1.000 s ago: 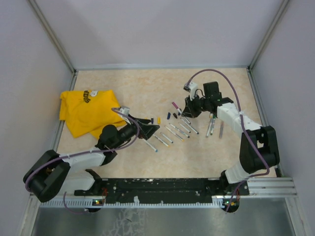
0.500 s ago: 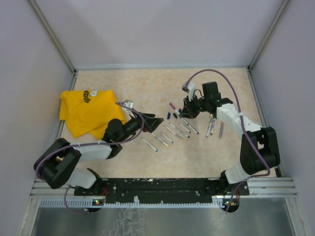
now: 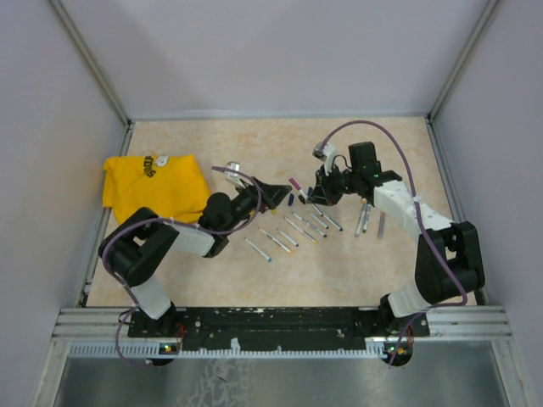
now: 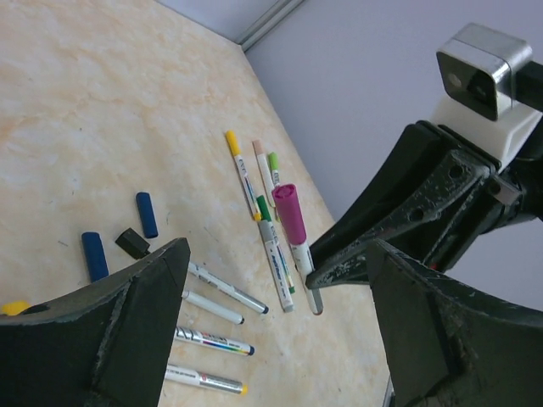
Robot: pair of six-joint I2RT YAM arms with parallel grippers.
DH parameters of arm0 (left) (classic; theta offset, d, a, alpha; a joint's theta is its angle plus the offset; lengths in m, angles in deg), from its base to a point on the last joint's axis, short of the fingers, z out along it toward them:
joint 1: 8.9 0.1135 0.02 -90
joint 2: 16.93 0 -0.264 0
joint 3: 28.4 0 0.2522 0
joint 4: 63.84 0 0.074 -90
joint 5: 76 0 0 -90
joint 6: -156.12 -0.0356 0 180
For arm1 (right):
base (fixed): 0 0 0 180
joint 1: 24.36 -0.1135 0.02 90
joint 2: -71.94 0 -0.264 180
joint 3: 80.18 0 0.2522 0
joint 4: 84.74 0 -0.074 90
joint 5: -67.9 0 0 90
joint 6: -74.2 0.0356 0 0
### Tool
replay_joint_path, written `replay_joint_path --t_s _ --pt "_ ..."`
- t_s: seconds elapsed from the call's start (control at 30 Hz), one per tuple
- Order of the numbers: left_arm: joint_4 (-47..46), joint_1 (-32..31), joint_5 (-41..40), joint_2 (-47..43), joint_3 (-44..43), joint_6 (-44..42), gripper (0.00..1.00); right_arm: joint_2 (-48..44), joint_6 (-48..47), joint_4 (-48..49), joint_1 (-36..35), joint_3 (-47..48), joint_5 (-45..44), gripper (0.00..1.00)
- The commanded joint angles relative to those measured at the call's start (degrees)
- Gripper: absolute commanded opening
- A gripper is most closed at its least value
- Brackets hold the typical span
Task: Open the pen caps
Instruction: Pick up the pen from the center of the board, then open the pen cap from the pen.
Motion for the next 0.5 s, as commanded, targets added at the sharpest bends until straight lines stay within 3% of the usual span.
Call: replay_joint_path --t_s 0.0,0.1,0.37,0.47 --pt "-5.4 0.0 -1.9 3.7 -4.1 4.1 0.89 -2.7 0.2 2.4 -0.8 -0.1 1.8 0.00" --pt "-6.3 -0.1 -1.7 6.3 -5.5 5.4 0.87 -2.5 -0.1 2.3 -1.2 0.0 1.4 0.00" --pt "-7.2 -1.2 0.4 9.8 -8.3 7.3 0.69 -2.2 -0.5 2.1 -2.1 0.0 0.3 0.00" --pt "-6.9 -1.7 0.7 10.2 -8.5 7.6 0.53 -2.3 -0.7 2.1 -2.3 -0.1 -0.6 0.00"
